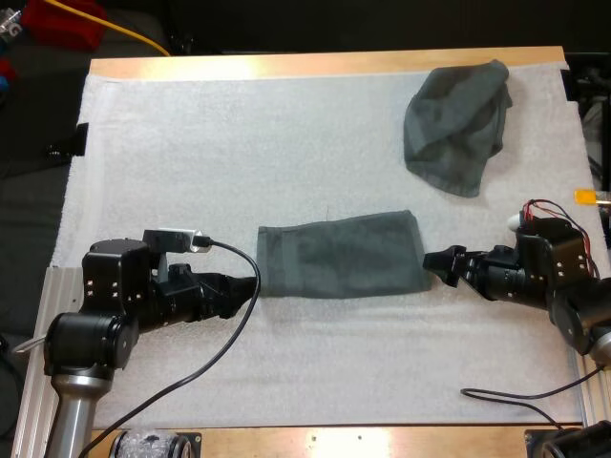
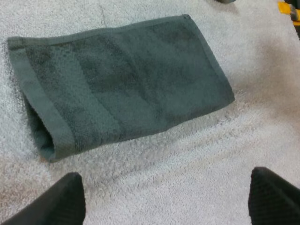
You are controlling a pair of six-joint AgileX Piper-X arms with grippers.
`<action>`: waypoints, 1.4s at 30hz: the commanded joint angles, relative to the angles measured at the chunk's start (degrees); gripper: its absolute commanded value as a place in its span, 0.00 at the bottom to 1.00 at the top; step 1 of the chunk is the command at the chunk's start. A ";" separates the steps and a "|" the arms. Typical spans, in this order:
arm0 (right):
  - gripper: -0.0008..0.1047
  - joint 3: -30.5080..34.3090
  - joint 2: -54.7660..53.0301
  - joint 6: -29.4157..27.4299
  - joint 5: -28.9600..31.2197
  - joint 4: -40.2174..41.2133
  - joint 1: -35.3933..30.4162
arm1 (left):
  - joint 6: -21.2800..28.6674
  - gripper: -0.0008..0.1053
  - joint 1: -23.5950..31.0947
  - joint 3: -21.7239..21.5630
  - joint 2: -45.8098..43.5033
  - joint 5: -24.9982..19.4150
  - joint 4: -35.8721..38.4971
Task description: Pick towel from pile, fold and stack
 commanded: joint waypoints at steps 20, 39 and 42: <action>0.76 -0.67 9.86 -10.69 -7.57 -0.72 -15.51 | 0.33 0.66 -0.31 -0.30 -0.28 -0.58 0.37; 0.76 -13.95 36.10 -20.28 -24.76 -2.60 -16.81 | 0.39 0.66 -0.31 -0.30 -0.28 -0.58 1.74; 0.76 -15.37 38.31 -21.01 -25.43 -2.27 -15.89 | 0.39 0.66 -0.31 -0.30 -0.28 -0.58 1.74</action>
